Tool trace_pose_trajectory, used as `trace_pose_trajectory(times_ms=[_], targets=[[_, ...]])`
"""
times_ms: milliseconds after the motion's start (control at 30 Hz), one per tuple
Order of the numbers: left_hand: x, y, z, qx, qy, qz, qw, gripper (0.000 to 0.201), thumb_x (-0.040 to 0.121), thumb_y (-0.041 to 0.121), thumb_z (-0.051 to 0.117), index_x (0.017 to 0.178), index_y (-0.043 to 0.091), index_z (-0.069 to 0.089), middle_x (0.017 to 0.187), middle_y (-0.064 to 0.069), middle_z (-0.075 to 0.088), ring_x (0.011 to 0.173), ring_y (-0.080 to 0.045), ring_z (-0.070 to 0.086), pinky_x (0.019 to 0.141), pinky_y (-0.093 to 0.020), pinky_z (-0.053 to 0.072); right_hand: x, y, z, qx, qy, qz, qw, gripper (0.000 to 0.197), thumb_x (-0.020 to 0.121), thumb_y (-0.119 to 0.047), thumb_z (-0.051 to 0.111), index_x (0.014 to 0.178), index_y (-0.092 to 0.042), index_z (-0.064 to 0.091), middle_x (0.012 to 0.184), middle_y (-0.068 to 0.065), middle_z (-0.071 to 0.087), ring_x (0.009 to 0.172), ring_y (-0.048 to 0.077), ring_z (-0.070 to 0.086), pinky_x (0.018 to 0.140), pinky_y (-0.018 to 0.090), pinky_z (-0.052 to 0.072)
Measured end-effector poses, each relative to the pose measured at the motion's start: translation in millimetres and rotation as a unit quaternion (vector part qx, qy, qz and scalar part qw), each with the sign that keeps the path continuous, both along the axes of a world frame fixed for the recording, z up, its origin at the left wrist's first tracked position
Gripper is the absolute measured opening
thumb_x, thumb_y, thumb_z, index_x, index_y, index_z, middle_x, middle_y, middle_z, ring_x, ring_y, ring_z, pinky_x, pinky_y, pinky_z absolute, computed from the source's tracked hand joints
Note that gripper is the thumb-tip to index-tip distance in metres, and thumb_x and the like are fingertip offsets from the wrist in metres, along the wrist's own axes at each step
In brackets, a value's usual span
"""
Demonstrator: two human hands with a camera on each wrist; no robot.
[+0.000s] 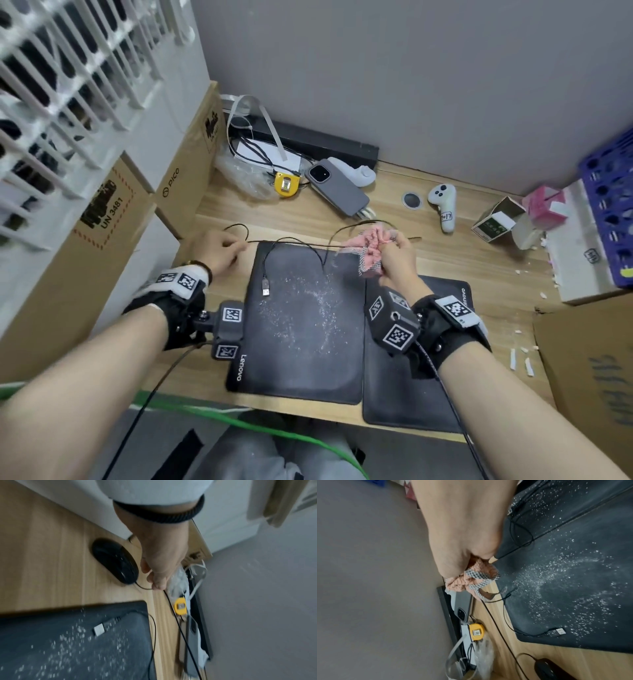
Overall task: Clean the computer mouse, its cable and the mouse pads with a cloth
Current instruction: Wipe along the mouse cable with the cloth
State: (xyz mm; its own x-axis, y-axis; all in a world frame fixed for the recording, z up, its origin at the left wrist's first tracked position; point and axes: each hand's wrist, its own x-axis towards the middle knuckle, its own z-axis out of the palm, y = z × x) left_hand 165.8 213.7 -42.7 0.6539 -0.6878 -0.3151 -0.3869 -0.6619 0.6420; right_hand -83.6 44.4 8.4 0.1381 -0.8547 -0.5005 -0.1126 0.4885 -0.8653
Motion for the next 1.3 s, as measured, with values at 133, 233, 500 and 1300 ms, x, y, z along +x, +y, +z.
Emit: trace_pose_trajectory(times_ms=[133,233,500,1300], targets=[[26.5,29.3,-11.6,0.068,-0.020,0.139,0.988,0.017,0.085,0.032,0.068,0.090,0.020,0.078,0.101,-0.008,0.073,0.096,-0.031,0.065,0.092,-0.037,0.051,-21.2,-10.1,11.1,-0.026,0.007,-0.041,0.999,0.040,0.089,0.015,0.028,0.068,-0.016,0.042,0.068,0.005,0.053,0.039,0.005,0.054,0.034,0.014,0.036],[23.3,26.4,-14.3,0.069,-0.013,0.163,0.984,0.020,0.088,0.026,0.058,0.092,0.018,0.076,0.101,-0.015,0.072,0.090,-0.036,0.065,0.087,-0.039,0.053,-19.0,-6.9,12.9,0.001,-0.037,-0.041,0.998,0.043,0.086,0.018,0.024,0.070,-0.015,0.046,0.074,0.010,0.058,0.057,0.018,0.058,0.040,0.018,0.044],[-49.4,-48.4,60.0,-0.060,0.104,-0.152,0.981,0.041,0.099,0.025,0.047,0.140,0.027,0.045,0.115,0.013,0.056,0.056,-0.008,0.054,0.056,-0.016,0.046,11.2,10.2,20.0,0.025,-0.065,0.048,0.996,0.048,0.082,0.018,0.023,0.066,-0.016,0.052,0.088,0.018,0.063,0.068,0.028,0.062,0.057,0.031,0.044],[-3.1,-2.0,41.3,-0.089,-0.005,0.117,0.989,0.049,0.086,-0.003,0.045,0.125,0.019,0.063,0.126,-0.006,0.063,0.108,-0.023,0.062,0.090,-0.029,0.045,14.5,12.2,45.1,0.020,-0.059,0.107,0.992,0.041,0.091,0.015,0.032,0.071,-0.015,0.053,0.083,0.013,0.062,0.061,0.020,0.057,0.048,0.025,0.045]])
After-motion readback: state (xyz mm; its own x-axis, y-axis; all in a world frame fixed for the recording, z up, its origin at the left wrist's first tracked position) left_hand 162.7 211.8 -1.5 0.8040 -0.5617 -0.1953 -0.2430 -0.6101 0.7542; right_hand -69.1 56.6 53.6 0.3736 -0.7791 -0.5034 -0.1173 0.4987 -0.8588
